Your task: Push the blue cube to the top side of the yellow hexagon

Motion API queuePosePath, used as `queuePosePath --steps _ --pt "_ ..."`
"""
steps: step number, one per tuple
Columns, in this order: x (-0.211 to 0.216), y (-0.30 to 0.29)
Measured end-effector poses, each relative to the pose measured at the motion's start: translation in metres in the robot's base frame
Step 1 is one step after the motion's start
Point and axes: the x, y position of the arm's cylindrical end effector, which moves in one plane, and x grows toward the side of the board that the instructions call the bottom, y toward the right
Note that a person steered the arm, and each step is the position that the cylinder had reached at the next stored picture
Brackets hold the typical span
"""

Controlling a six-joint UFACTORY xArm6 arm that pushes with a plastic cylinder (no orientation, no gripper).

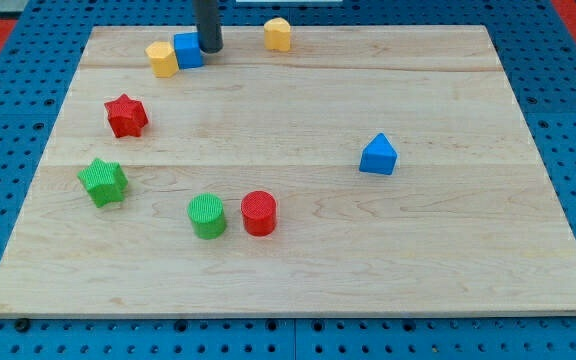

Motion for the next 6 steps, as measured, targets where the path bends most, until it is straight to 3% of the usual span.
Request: queuePosePath --steps 3,6 --pt "-0.001 -0.031" --pt "0.017 0.001"
